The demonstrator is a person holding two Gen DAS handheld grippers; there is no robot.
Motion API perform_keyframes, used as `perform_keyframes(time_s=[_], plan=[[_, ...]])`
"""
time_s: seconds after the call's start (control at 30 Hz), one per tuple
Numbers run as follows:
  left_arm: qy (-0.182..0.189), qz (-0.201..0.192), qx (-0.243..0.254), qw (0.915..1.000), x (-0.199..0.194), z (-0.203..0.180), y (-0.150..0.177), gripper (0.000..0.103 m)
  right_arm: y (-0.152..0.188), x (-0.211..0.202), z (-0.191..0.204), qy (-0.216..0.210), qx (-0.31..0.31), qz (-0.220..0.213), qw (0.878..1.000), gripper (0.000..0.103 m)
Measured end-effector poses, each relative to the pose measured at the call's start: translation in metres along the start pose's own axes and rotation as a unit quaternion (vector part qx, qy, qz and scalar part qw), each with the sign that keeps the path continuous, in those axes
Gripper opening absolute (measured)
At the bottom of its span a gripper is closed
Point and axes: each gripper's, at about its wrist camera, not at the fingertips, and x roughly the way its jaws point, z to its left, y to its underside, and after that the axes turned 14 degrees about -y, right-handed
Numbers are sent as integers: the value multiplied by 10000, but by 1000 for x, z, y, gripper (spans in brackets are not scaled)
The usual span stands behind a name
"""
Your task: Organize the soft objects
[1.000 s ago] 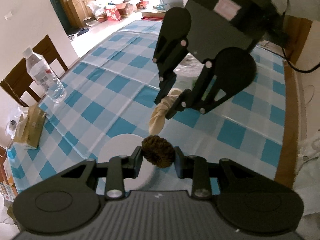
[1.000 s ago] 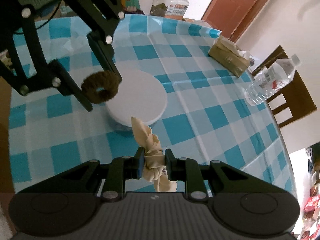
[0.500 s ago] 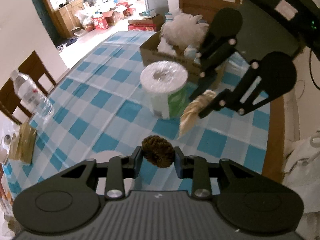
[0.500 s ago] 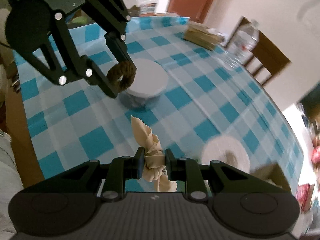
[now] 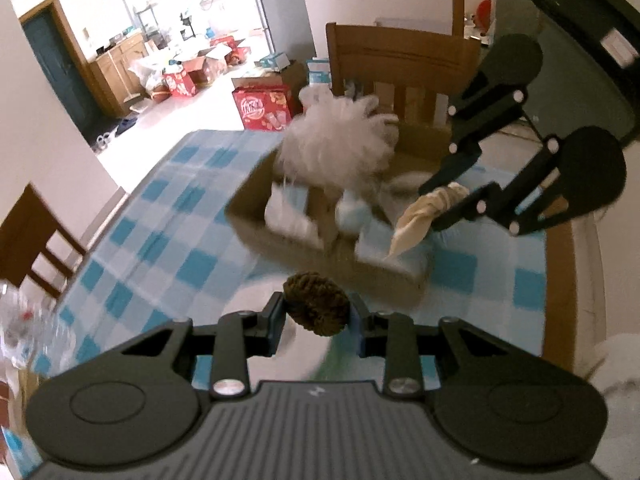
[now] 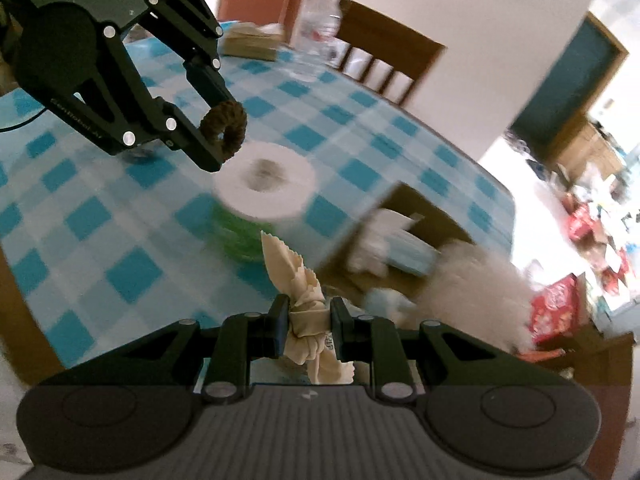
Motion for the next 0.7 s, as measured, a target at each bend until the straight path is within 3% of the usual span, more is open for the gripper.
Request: perform_keyframes(time_s=[0.1,0.2,0.27,0.3,0.33,0.47,0.6,0.7], plan=[[-89,-34,20,10000,20,-10,-30,32,7,3,-24,69,186,-95,9998,26],[-140,-8,-72,9999,44,-18,-59,32,12,9,-38,114,309,-189,9993,39],[-211,12,-111,9997,61,-23,-77,34,16,13,-41,123,346,-217,9991,56],[-250,21,-136,9996,68,-25,-83,38,18,15,-41,161,382,-211,9989,72],[-282,48,-180,9994,76,-27,-89,43,21,15,-41,224,408,-250,9986,81],[-412,128,-393,9983,104,-33,-103,88,31,16,-41,275,557,-271,9977,88],[-809,-109,-629,9947,105,-39,-103,94,41,19,-49,447,964,-110,9943,90],[-979,-138,-1083,9892,94,-36,-99,97,50,16,-56,539,1495,-106,9872,90]])
